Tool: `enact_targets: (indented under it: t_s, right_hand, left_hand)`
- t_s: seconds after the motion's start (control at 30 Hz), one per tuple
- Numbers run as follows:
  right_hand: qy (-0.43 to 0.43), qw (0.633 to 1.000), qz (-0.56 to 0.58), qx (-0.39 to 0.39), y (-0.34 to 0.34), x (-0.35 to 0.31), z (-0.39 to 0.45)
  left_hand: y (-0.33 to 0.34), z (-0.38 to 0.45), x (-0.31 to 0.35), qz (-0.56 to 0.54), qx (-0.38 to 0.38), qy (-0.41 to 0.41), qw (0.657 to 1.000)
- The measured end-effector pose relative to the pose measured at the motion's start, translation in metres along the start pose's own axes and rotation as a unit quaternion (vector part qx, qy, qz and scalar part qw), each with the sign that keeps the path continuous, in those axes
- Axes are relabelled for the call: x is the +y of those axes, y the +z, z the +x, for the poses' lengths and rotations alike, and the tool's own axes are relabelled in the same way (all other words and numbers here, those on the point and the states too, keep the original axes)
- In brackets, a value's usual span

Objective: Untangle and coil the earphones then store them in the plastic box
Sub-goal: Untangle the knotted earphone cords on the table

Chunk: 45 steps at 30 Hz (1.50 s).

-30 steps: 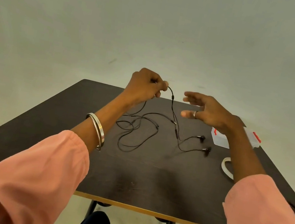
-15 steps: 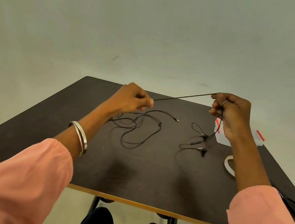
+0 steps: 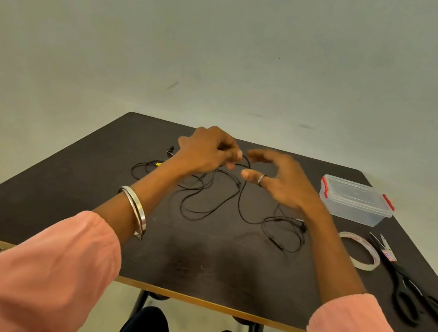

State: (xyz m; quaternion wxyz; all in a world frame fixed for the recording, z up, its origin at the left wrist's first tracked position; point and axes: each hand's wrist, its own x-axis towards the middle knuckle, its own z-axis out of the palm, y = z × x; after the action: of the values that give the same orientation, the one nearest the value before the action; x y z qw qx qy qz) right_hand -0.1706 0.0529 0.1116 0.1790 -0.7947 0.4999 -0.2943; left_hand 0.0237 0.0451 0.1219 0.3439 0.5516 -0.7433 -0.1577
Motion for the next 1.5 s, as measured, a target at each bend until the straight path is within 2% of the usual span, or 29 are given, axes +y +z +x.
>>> enact_targets:
  t_s: [0.1,0.2,0.33,0.47,0.57,0.6,0.63,0.7,0.8,0.83,0.9,1.0,1.1,1.17,1.27,1.33,1.43,1.5]
  right_hand:
    - [-0.013,0.999,-0.008,0.031,0.001,-0.011,0.005]
    - [0.015,0.995,0.065,0.079,-0.010,-0.012,0.003]
    - [0.054,0.970,0.147,0.184,-0.030,0.000,-0.001]
    - [0.115,0.913,0.234,0.315,-0.047,0.013,-0.006]
    - [0.197,0.829,0.311,0.422,-0.055,0.025,-0.008]
    - [0.231,0.810,0.313,0.439,-0.055,0.032,-0.008]
    - [0.265,0.808,0.292,0.437,-0.052,0.040,-0.007]
    - [0.316,0.853,0.207,0.361,-0.043,0.053,-0.007]
    - [0.318,0.937,-0.006,0.146,-0.032,0.051,-0.010]
    - [0.288,0.952,-0.056,0.086,-0.030,0.045,-0.010]
    - [0.172,0.983,-0.062,0.022,-0.028,0.024,-0.012]
    - [0.026,0.997,0.074,0.009,-0.025,-0.011,-0.010]
    - [-0.016,0.994,0.082,0.066,-0.027,-0.028,-0.005]
    - [-0.013,0.988,0.113,0.102,-0.030,-0.027,-0.005]
    - [0.023,0.962,0.216,0.165,-0.038,-0.014,-0.010]
    - [0.059,0.929,0.281,0.232,-0.044,0.000,-0.014]
    - [0.177,0.835,0.392,0.344,-0.050,0.022,-0.014]
    - [0.270,0.771,0.432,0.383,-0.046,0.033,-0.015]
  left_hand:
    - [0.000,0.000,0.000,-0.010,-0.031,0.012,0.999]
    - [-0.006,-0.003,-0.009,-0.034,-0.062,0.018,0.997]
    - [-0.014,-0.011,-0.017,-0.139,-0.067,0.016,0.988]
    - [-0.018,-0.014,-0.020,-0.178,-0.049,-0.003,0.983]
    - [-0.018,-0.015,-0.022,-0.148,-0.017,-0.007,0.989]
    - [-0.017,-0.015,-0.023,-0.137,0.006,-0.006,0.991]
    - [-0.016,-0.014,-0.025,-0.128,0.032,-0.006,0.991]
    - [-0.015,-0.012,-0.024,-0.130,0.076,-0.004,0.989]
    - [-0.014,-0.009,-0.009,-0.152,0.098,0.013,0.983]
    - [-0.013,-0.008,-0.003,-0.154,0.095,0.021,0.983]
    - [-0.010,-0.005,0.010,-0.149,0.088,0.038,0.984]
    - [-0.003,-0.002,0.024,-0.132,0.074,0.061,0.987]
    - [0.000,-0.002,0.032,-0.126,0.067,0.081,0.986]
    - [-0.002,-0.004,0.031,-0.132,0.055,0.082,0.986]
    - [-0.005,-0.009,0.019,-0.139,0.034,0.064,0.988]
    - [-0.009,-0.013,0.009,-0.159,0.026,0.045,0.986]
    - [-0.010,-0.016,-0.002,-0.186,0.030,0.021,0.982]
    - [-0.009,-0.017,-0.006,-0.219,0.029,0.007,0.975]
